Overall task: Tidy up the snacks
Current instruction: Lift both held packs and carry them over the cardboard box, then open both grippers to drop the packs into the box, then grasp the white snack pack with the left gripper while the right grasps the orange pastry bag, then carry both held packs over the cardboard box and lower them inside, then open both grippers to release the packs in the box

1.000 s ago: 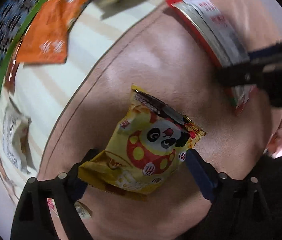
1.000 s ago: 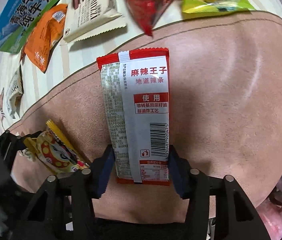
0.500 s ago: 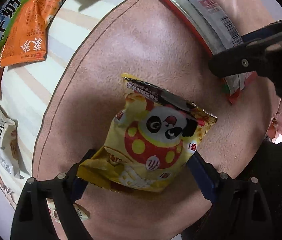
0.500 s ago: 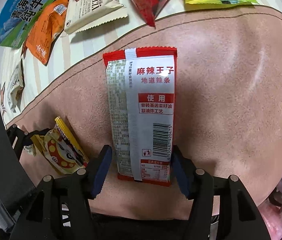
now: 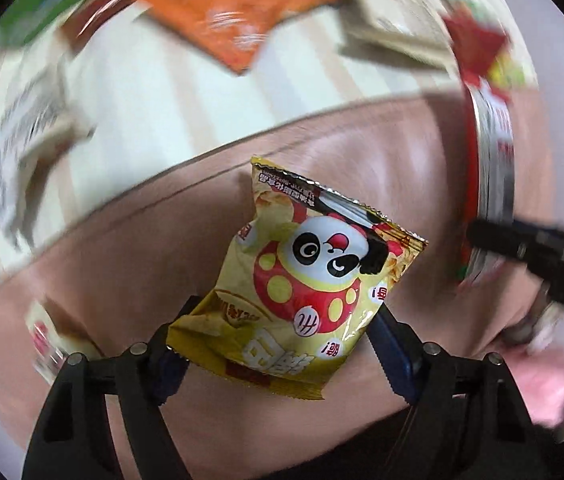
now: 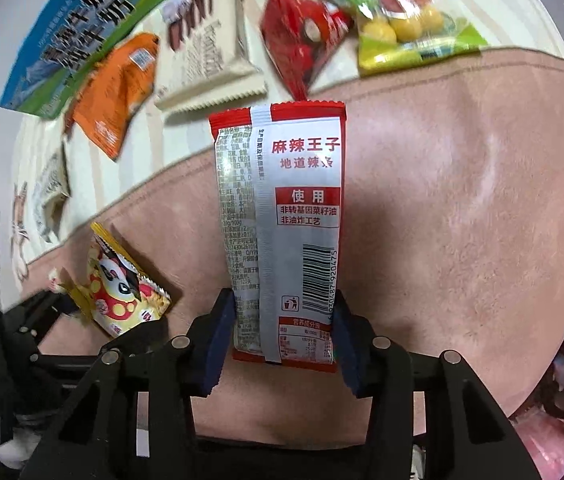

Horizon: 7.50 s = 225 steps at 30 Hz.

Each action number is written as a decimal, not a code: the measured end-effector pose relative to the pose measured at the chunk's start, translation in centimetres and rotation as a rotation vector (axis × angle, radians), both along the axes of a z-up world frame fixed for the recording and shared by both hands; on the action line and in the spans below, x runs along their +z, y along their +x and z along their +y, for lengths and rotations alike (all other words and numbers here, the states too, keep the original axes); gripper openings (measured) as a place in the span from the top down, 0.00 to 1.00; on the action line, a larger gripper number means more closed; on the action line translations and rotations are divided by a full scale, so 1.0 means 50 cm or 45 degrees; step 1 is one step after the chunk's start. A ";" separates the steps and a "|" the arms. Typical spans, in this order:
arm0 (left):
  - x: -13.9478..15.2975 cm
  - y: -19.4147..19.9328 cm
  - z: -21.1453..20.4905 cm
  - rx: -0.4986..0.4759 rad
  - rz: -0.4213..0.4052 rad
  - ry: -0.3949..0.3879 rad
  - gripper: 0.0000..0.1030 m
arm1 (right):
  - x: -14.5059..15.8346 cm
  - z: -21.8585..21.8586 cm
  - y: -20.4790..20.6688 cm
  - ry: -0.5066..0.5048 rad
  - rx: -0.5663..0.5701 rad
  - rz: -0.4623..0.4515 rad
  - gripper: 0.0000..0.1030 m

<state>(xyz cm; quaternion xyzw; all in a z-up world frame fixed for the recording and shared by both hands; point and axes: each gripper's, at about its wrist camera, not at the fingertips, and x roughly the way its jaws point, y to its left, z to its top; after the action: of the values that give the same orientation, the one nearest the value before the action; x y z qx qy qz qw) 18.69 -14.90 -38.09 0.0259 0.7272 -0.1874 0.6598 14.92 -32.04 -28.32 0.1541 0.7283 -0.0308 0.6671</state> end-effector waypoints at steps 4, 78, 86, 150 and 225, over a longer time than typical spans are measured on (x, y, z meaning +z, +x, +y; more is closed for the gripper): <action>0.000 0.019 0.079 0.340 0.116 -0.107 0.24 | 0.032 0.006 0.022 0.032 0.011 -0.029 0.53; 0.504 0.574 0.292 0.609 -0.572 0.045 0.08 | 0.277 0.196 0.745 -0.036 0.339 -0.442 0.07; 0.492 0.424 0.311 0.538 -0.567 0.090 0.08 | 0.288 0.170 0.551 0.069 0.272 -0.450 0.07; 0.050 0.171 0.229 0.611 0.004 0.178 0.34 | -0.085 0.266 0.302 0.083 0.215 -0.031 0.44; 0.312 0.740 0.159 0.446 0.018 -0.054 0.08 | 0.150 0.160 0.759 0.020 0.258 -0.224 0.09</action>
<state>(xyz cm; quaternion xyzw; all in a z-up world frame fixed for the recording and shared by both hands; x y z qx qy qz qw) 55.70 -6.93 -22.51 -0.1166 0.7210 -0.0852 0.6777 52.89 -24.05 -20.81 0.0870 0.6790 0.0560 0.7268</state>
